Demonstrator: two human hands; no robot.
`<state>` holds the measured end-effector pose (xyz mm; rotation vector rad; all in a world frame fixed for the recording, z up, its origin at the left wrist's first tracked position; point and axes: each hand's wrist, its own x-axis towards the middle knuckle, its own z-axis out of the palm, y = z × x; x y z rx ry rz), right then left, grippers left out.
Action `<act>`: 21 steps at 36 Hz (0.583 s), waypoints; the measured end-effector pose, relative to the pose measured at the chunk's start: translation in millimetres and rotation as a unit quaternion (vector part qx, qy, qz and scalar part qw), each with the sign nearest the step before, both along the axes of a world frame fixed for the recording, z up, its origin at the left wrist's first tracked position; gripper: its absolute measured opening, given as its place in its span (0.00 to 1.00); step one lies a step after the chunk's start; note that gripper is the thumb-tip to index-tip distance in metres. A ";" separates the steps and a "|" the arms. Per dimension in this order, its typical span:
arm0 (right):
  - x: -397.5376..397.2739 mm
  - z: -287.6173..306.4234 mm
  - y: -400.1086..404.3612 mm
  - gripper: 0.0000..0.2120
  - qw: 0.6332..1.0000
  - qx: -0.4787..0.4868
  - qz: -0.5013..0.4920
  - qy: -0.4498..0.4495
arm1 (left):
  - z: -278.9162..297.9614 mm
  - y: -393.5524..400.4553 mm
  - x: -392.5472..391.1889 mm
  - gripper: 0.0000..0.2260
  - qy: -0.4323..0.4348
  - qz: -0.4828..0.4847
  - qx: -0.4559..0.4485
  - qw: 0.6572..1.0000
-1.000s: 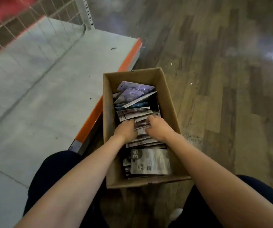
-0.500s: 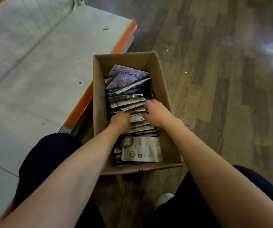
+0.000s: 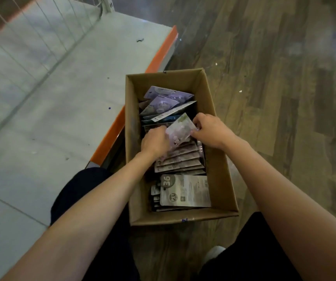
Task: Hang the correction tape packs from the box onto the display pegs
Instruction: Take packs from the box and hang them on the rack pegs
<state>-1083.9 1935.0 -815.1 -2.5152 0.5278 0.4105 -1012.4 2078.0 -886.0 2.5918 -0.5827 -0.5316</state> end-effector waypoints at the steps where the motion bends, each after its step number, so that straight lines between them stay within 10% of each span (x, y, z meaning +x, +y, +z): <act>1: -0.4 -0.3 -0.5 0.19 1.000 0.012 -0.020 -0.006 | 7.3 1.1 3.3 0.06 0.033 0.029 -0.052 0.998; 5: -3.2 -6.7 0.7 0.27 0.993 0.070 -0.096 -0.019 | 29.5 -0.2 13.7 0.08 0.222 0.128 -0.252 0.933; 10: -4.0 0.9 11.2 0.12 0.965 0.216 -0.133 -0.063 | 35.8 -4.6 4.9 0.10 0.342 0.097 -0.335 0.872; 16: -2.6 12.5 10.1 0.16 0.973 0.119 -0.176 -0.094 | -2.0 -9.8 11.7 0.09 0.125 0.058 -0.108 0.985; 21: -4.7 16.1 5.0 0.16 0.980 0.068 -0.164 -0.094 | -28.3 -11.2 17.5 0.22 0.050 -0.002 0.101 0.994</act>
